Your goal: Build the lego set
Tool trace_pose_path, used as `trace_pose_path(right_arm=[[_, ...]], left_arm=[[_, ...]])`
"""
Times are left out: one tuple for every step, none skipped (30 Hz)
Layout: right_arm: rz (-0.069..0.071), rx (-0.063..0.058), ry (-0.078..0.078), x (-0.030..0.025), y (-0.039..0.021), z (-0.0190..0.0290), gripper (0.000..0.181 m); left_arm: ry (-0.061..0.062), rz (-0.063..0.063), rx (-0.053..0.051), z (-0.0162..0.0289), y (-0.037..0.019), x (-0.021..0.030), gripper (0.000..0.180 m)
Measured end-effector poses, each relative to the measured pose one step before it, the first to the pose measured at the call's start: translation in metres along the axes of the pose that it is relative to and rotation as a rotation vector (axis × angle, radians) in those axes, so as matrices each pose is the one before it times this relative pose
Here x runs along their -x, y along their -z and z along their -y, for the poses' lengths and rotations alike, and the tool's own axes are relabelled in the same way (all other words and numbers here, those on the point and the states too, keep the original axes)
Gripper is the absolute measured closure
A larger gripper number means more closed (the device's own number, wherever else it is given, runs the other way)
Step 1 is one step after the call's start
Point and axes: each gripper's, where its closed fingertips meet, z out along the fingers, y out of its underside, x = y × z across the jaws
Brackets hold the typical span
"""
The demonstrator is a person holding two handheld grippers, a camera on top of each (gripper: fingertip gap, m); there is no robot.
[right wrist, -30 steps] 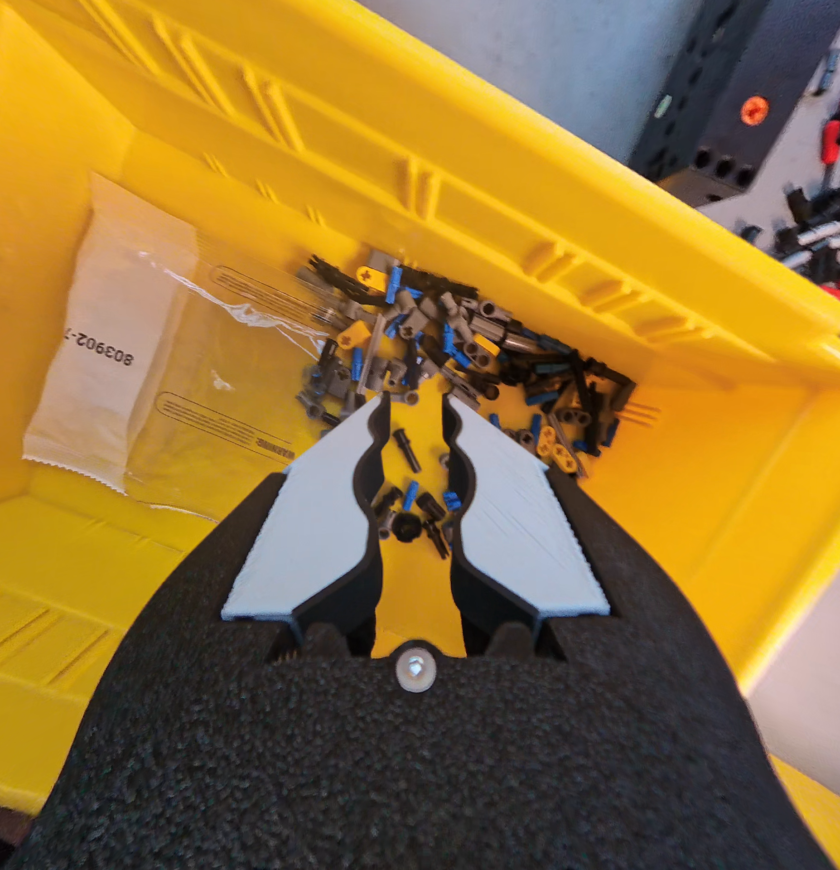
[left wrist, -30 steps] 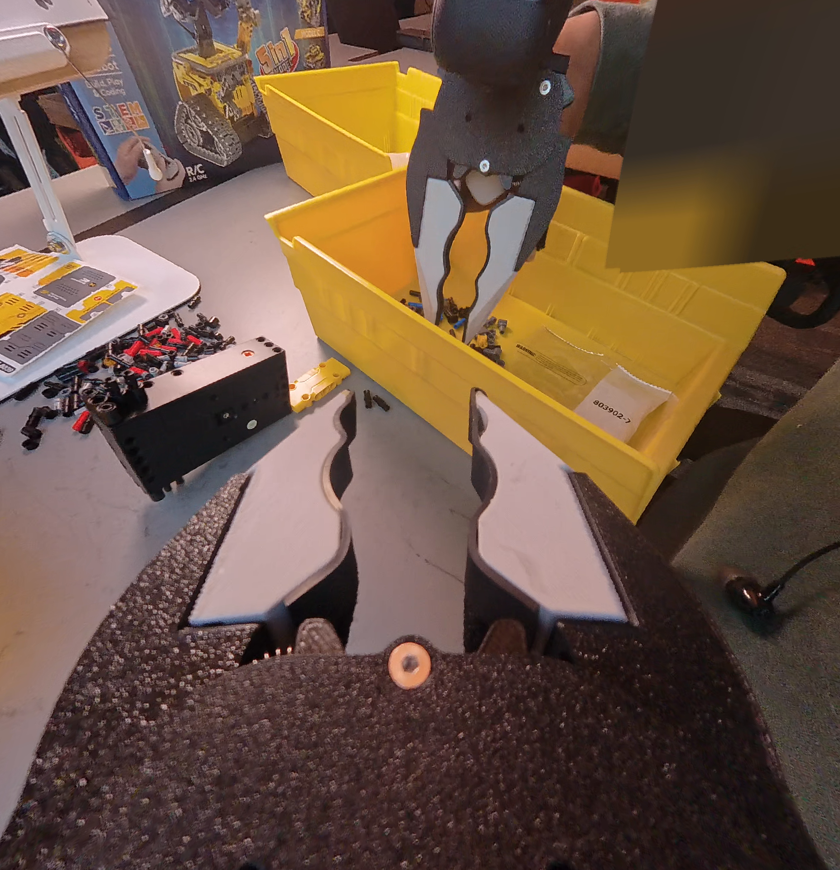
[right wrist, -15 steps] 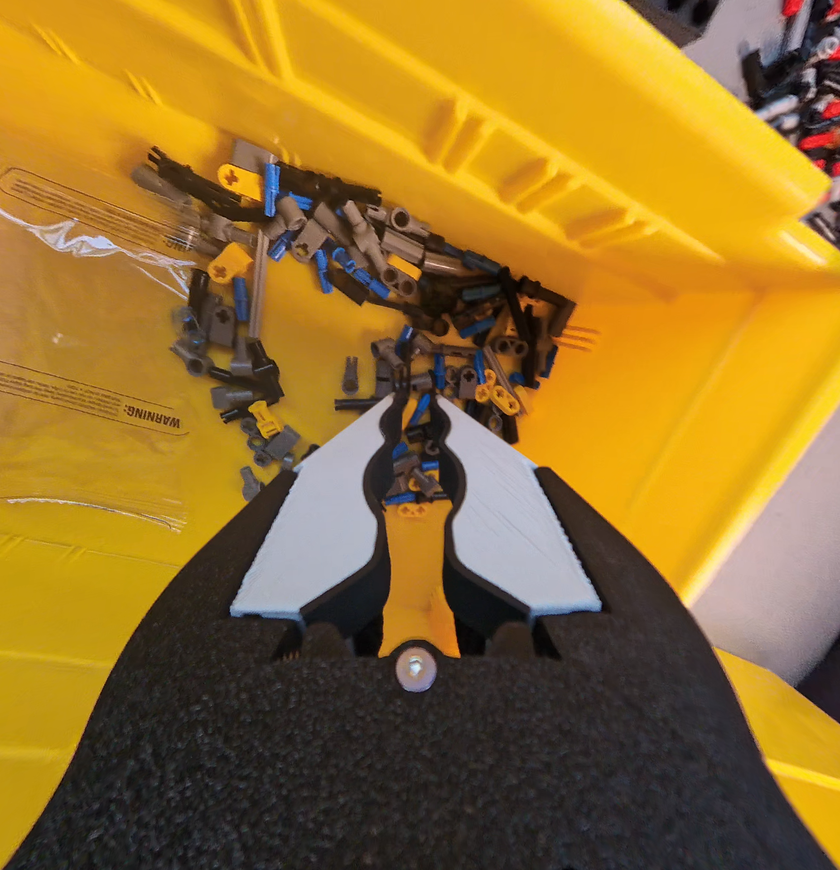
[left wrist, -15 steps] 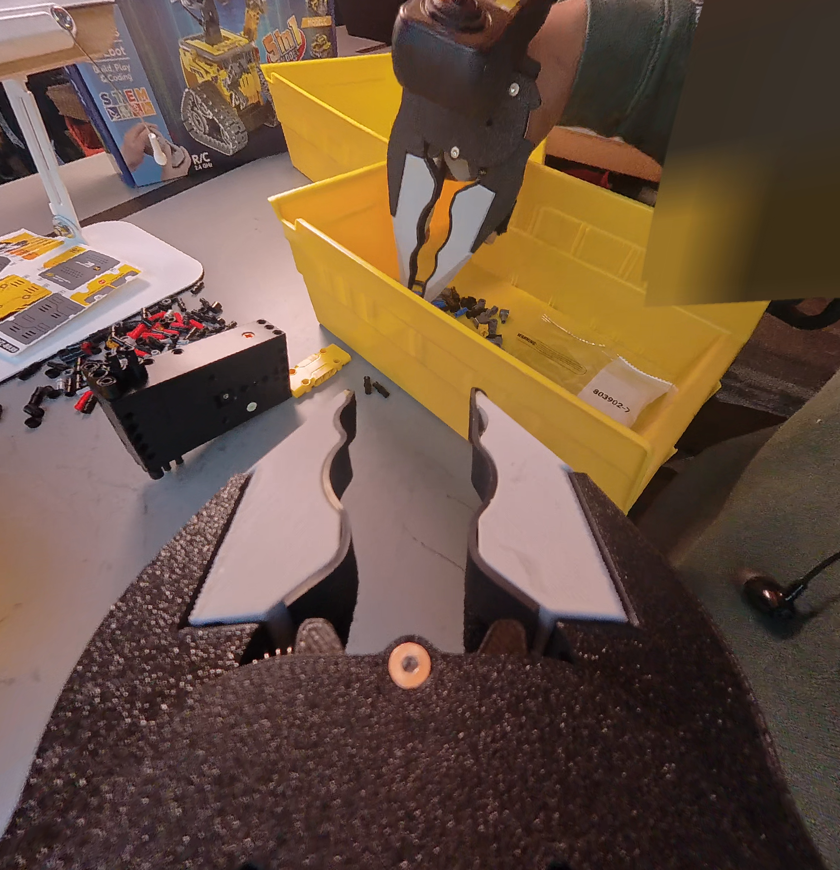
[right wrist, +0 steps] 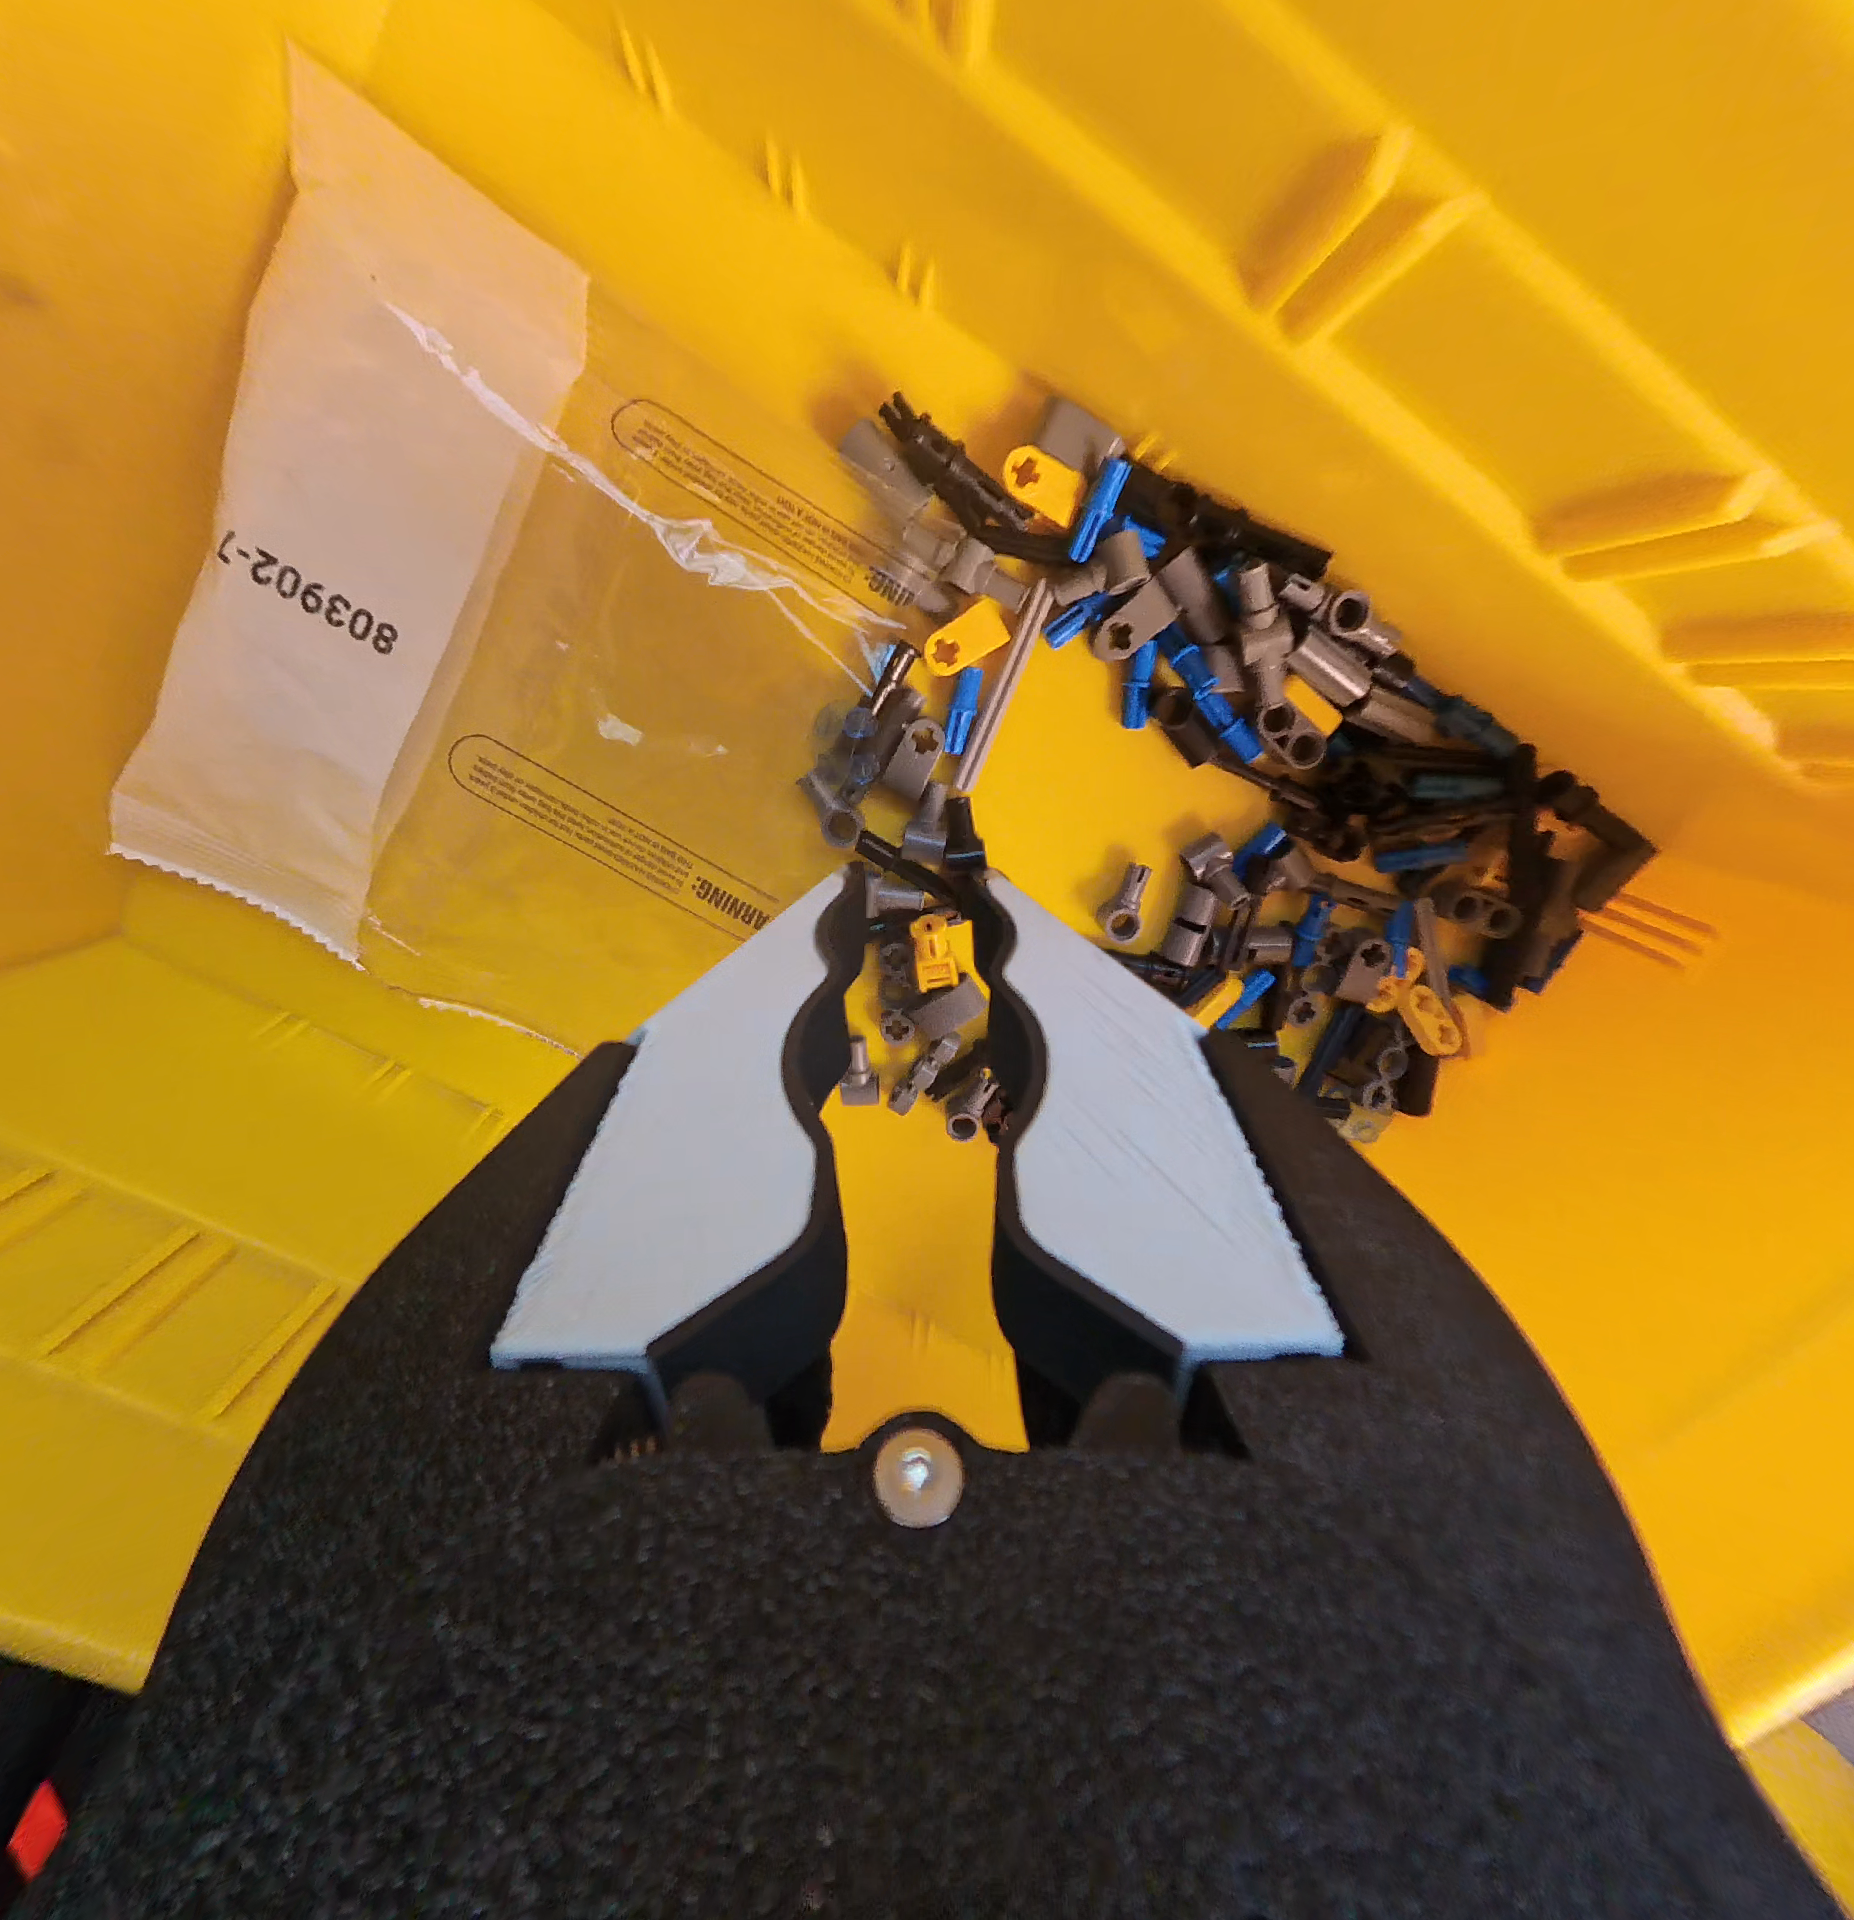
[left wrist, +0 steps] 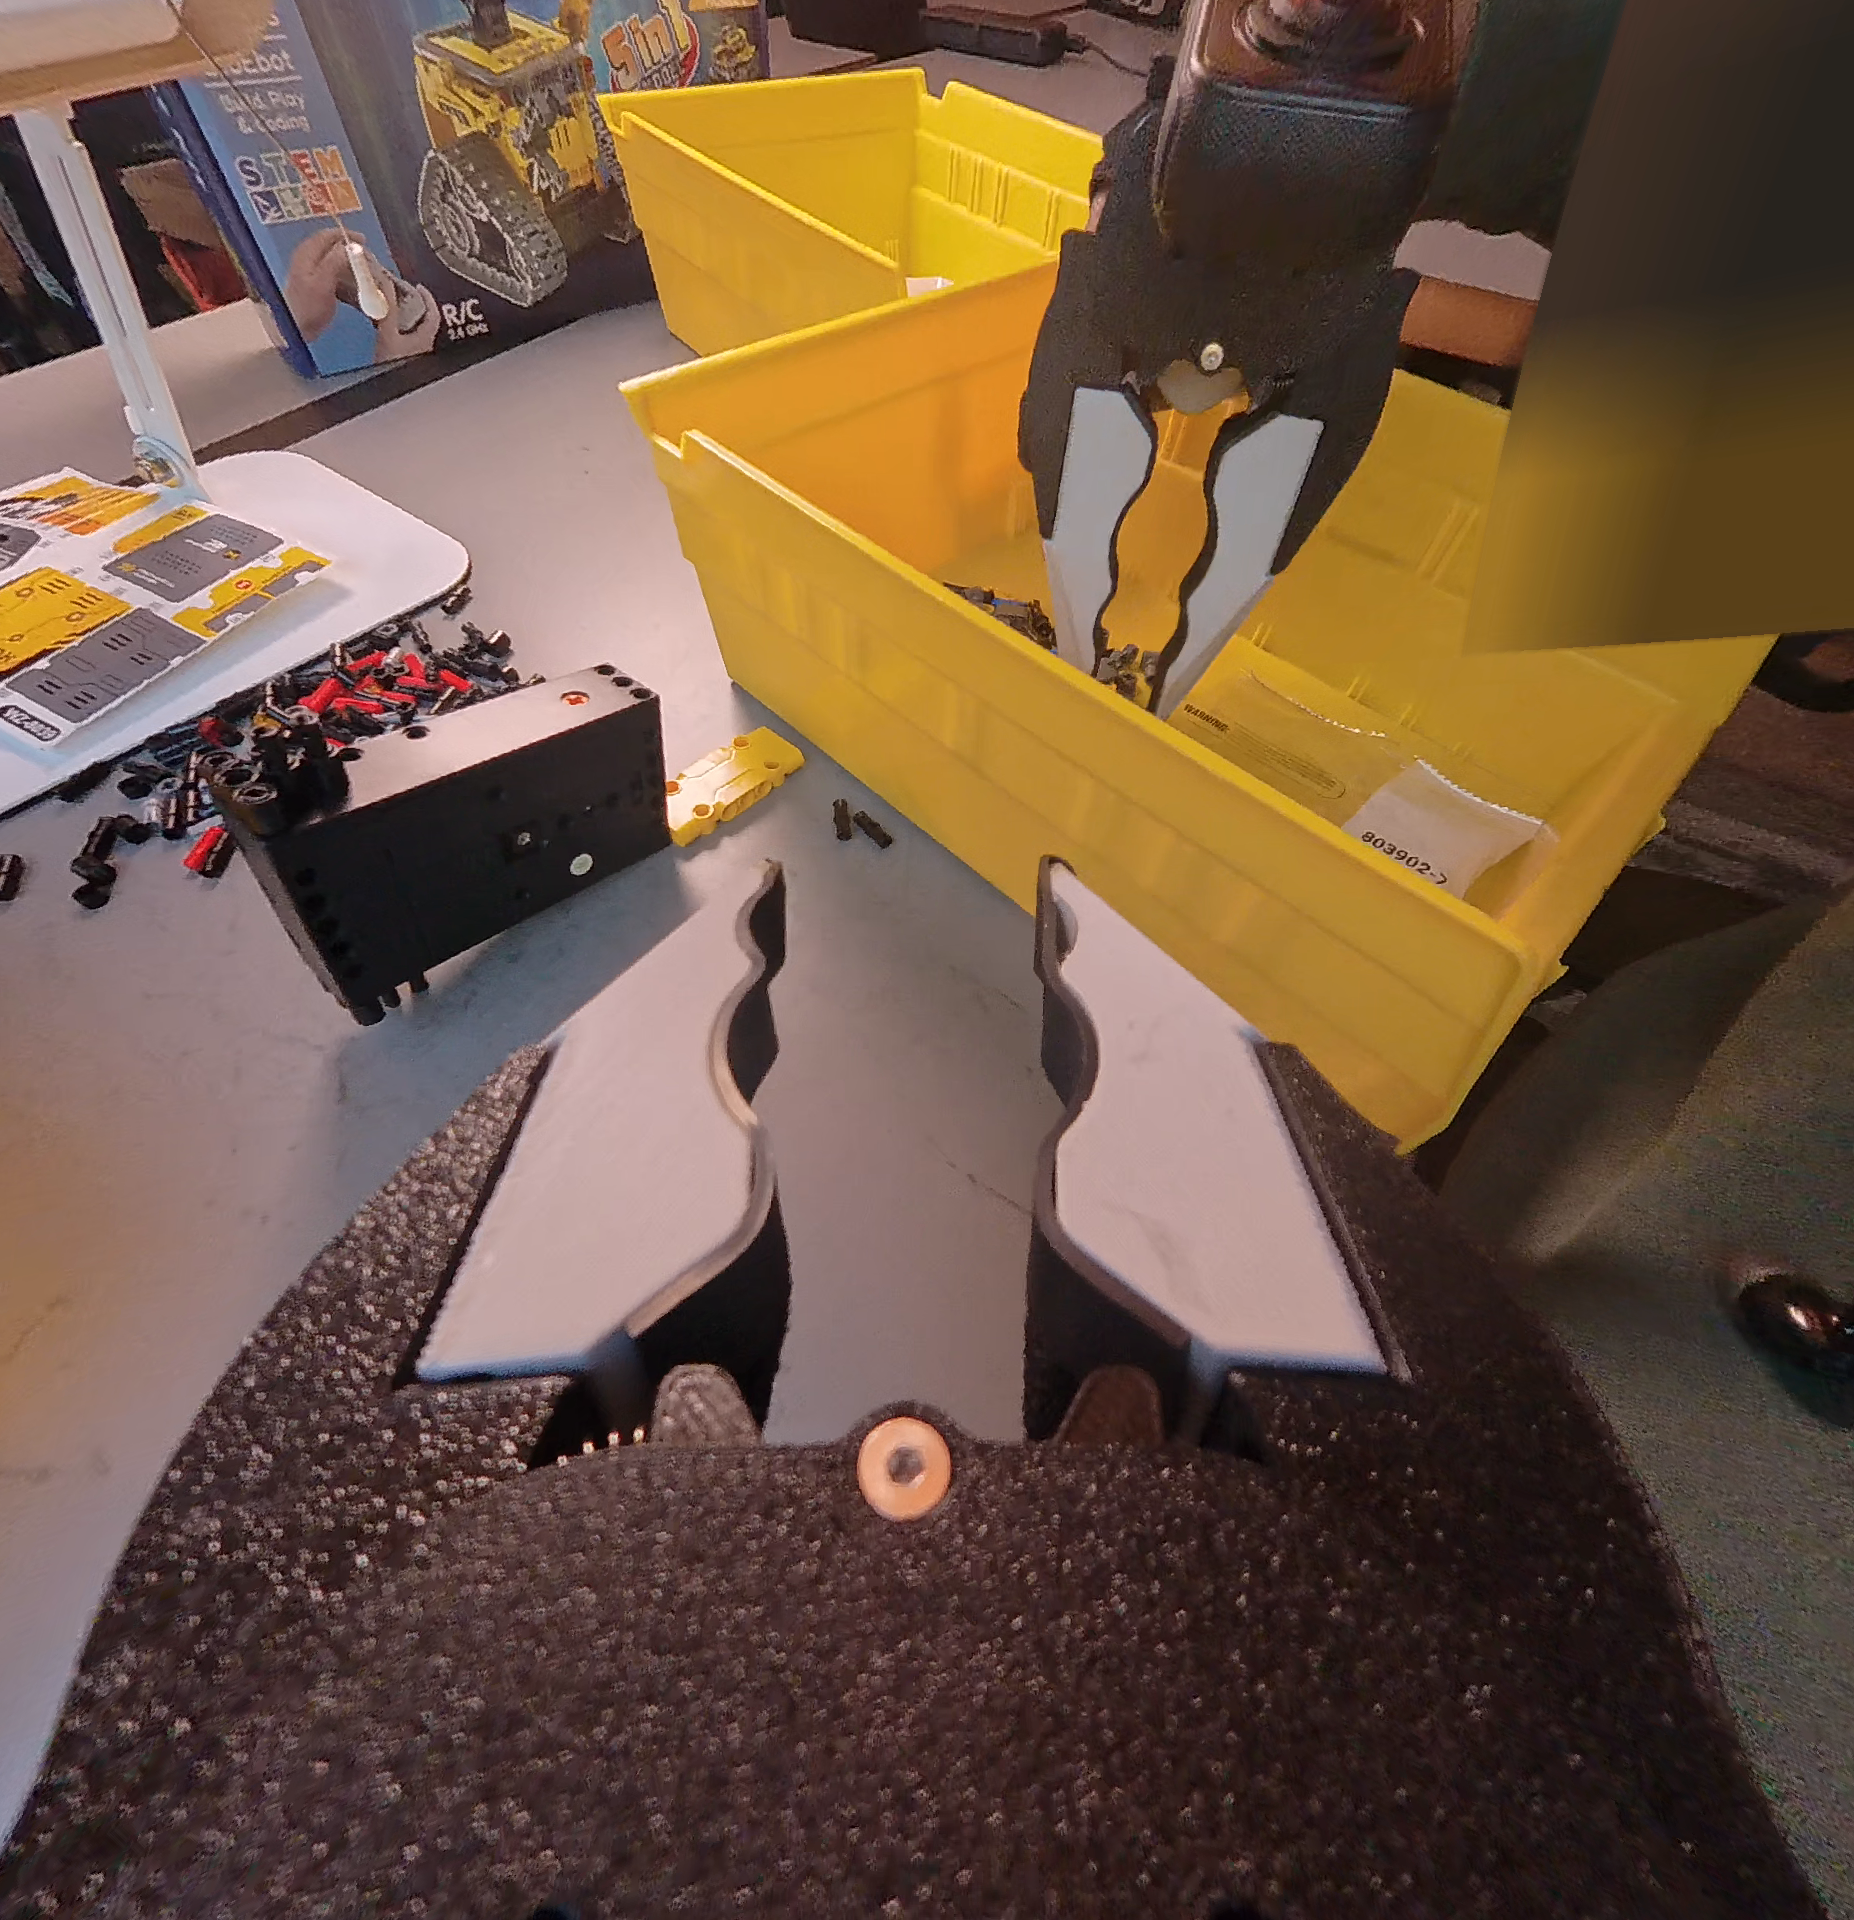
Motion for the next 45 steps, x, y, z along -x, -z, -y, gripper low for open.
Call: trace_pose_path(right_arm=[[0.0104,0.0117,0.0027,0.00116,-0.00176,-0.00096,0.160],[-0.0098,0.0091,0.0016,-0.00264,-0.00098,-0.00119,0.162],[-0.0129,0.0224,0.0021,-0.00371,-0.00109,-0.00433,0.164],[-0.0082,0.0333,-0.0001,-0.00330,-0.00170,-0.00680,0.167],[0.0139,-0.0146,-0.0123,-0.00024,0.00043,0.00084,0.170],[-0.0138,0.0037,-0.0061,-0.00432,0.00083,-0.00161,0.175],[-0.0291,0.0232,0.0027,-0.00667,0.00017,-0.00524,0.175],[-0.0271,0.0257,-0.0030,-0.00691,-0.00004,-0.00630,0.175],[-0.0201,0.0154,-0.0137,-0.00658,0.00019,-0.00549,0.175],[-0.0246,0.0119,-0.0171,-0.00772,0.00060,-0.00562,0.175],[-0.0276,0.0072,-0.0138,-0.00826,0.00138,-0.00557,0.175],[-0.0158,-0.0001,-0.0152,-0.00613,0.00257,-0.00501,0.175],[-0.0023,-0.0098,-0.0231,-0.00403,0.00369,-0.00336,0.175],[-0.0010,-0.0165,-0.0244,-0.00353,0.00462,-0.00203,0.174],[0.0018,-0.0143,-0.0199,-0.00253,0.00497,-0.00181,0.173],[0.0100,-0.0066,-0.0180,-0.00048,0.00457,-0.00226,0.173],[0.0097,0.0048,-0.0140,0.00036,0.00326,-0.00319,0.170],[0.0048,0.0155,-0.0058,0.00069,0.00181,-0.00404,0.169],[0.0127,0.0248,0.0014,0.00304,-0.00004,-0.00458,0.168],[0.0176,0.0284,0.0054,0.00474,-0.00135,-0.00423,0.166],[0.0153,0.0279,0.0065,0.00458,-0.00246,-0.00335,0.165],[0.0130,0.0282,0.0065,0.00430,-0.00318,-0.00285,0.163],[0.0128,0.0305,0.0058,0.00414,-0.00352,-0.00262,0.163],[0.0103,0.0308,0.0051,0.00364,-0.00349,-0.00231,0.162],[0.0062,0.0235,0.0057,0.00268,-0.00340,-0.00096,0.162],[0.0088,0.0134,0.0045,0.00280,-0.00297,0.00079,0.162],[0.0108,0.0065,0.0050,0.00270,-0.00255,0.00176,0.162],[0.0053,-0.0048,0.0078,0.00155,-0.00175,0.00337,0.162],[0.0045,-0.0140,0.0072,0.00103,-0.00101,0.00458,0.162],[0.0019,0.0010,0.0088,0.00021,-0.00018,0.00161,0.163],[-0.0119,-0.0058,0.0055,-0.00230,0.00079,0.00167,0.161],[-0.0119,-0.0439,-0.0046,-0.00300,0.00213,0.00710,0.162],[0.0108,-0.0562,-0.0112,0.00023,0.00326,0.00829,0.163],[0.0038,-0.0455,-0.0058,-0.00042,0.00404,0.00624,0.163],[-0.0190,-0.0344,0.0008,-0.00361,0.00437,0.00389,0.164],[-0.0216,-0.0209,-0.0044,-0.00442,0.00413,0.00140,0.164],[-0.0118,-0.0079,-0.0103,-0.00306,0.00356,-0.00116,0.164],[-0.0101,-0.0018,-0.0081,-0.00228,0.00296,-0.00233,0.165],[-0.0050,-0.0007,-0.0052,-0.00081,0.00227,-0.00236,0.165],[0.0034,-0.0008,-0.0038,0.00130,0.00166,-0.00178,0.166],[0.0045,-0.0012,-0.0004,0.00234,0.00124,-0.00124,0.167],[0.0047,0.0006,0.0013,0.00262,0.00083,-0.00118,0.168],[0.0023,0.0048,0.0003,0.00228,0.00059,-0.00167,0.169],[-0.0040,0.0083,-0.0008,0.00102,0.00031,-0.00222,0.169],[-0.0105,0.0100,-0.0024,-0.00056,0.00024,-0.00293,0.170]], left_arm=[[-0.0026,0.0094,0.0025,-0.00112,0.00137,0.00208,0.132],[0.0012,0.0062,-0.0007,-0.00058,0.00145,0.00179,0.132],[0.0038,0.0044,-0.0030,-0.00040,0.00168,0.00170,0.132],[0.0043,0.0045,-0.0036,-0.00022,0.00166,0.00146,0.132],[0.0032,0.0046,-0.0029,-0.00041,0.00141,0.00135,0.132],[0.0022,0.0039,-0.0012,-0.00068,0.00134,0.00109,0.132],[0.0019,0.0031,-0.0001,-0.00086,0.00092,0.00081,0.132],[0.0024,0.0019,0.0004,-0.00100,0.00059,0.00069,0.132],[0.0028,0.0005,0.0007,-0.00104,0.00036,0.00047,0.132],[0.0022,0.0000,0.0005,-0.00083,0.00013,0.00037,0.132],[0.0011,0.0004,0.0004,-0.00079,0.00003,0.00033,0.132],[0.0007,0.0003,0.0002,-0.00043,0.00000,0.00028,0.132],[0.0010,-0.0003,-0.0003,-0.00027,0.00001,0.00017,0.132],[0.0012,-0.0006,-0.0008,-0.00021,-0.00003,0.00011,0.132],[0.0013,-0.0004,-0.0006,-0.00003,-0.00022,0.00028,0.132],[0.0014,-0.0005,0.0000,-0.00026,-0.00033,0.00031,0.132],[0.0013,-0.0011,0.0000,-0.00014,-0.00062,0.00029,0.132],[0.0009,-0.0017,-0.0005,-0.00002,-0.00082,0.00012,0.132],[0.0005,-0.0022,-0.0006,0.00004,-0.00097,-0.00019,0.132],[0.0003,-0.0029,-0.0005,0.00017,-0.00106,-0.00033,0.132],[0.0003,-0.0034,-0.0005,0.00006,-0.00111,-0.00060,0.132],[0.0004,-0.0036,0.0001,-0.00007,-0.00123,-0.00066,0.132],[0.0001,-0.0034,0.0009,-0.00013,-0.00106,-0.00066,0.132],[-0.0004,-0.0027,0.0012,-0.00021,-0.00095,-0.00059,0.132],[-0.0005,-0.0020,0.0010,-0.00017,-0.00072,-0.00050,0.132],[-0.0001,-0.0012,0.0008,-0.00012,-0.00048,-0.00021,0.132],[0.0002,-0.0003,0.0009,-0.00010,-0.00026,0.00001,0.132],[0.0000,0.0008,0.0008,-0.00004,0.00019,0.00028,0.132],[-0.0002,0.0020,0.0004,0.00007,0.00028,0.00040,0.132],[0.0003,0.0027,0.0003,-0.00011,0.00054,0.00064,0.132],[0.0010,0.0026,0.0003,-0.00013,0.00059,0.00066,0.132],[0.0014,0.0024,0.0002,-0.00021,0.00054,0.00062,0.132],[0.0011,0.0023,0.0000,-0.00029,0.00047,0.00040,0.132],[0.0007,0.0017,0.0002,-0.00018,0.00040,0.00031,0.132],[0.0006,0.0014,0.0005,-0.00038,0.00029,0.00020,0.132],[0.0010,0.0008,0.0009,-0.00052,0.00001,0.00025,0.132],[0.0010,-0.0004,0.0011,-0.00049,-0.00015,-0.00004,0.132],[0.0002,-0.0010,0.0004,-0.00024,-0.00034,-0.00021,0.132],[-0.0007,-0.0011,-0.0001,-0.00010,-0.00030,-0.00030,0.132],[-0.0010,-0.0011,-0.0001,-0.00001,-0.00051,-0.00028,0.132],[-0.0007,-0.0011,-0.0002,-0.00001,-0.00047,-0.00021,0.132],[-0.0001,-0.0013,-0.0007,0.00015,-0.00047,-0.00028,0.132],[0.0003,-0.0017,-0.0007,0.00006,-0.00051,-0.00035,0.132],[0.0000,-0.0017,-0.0005,0.00012,-0.00045,-0.00035,0.132],[-0.0009,-0.0012,-0.0005,0.00018,-0.00034,-0.00027,0.132]])
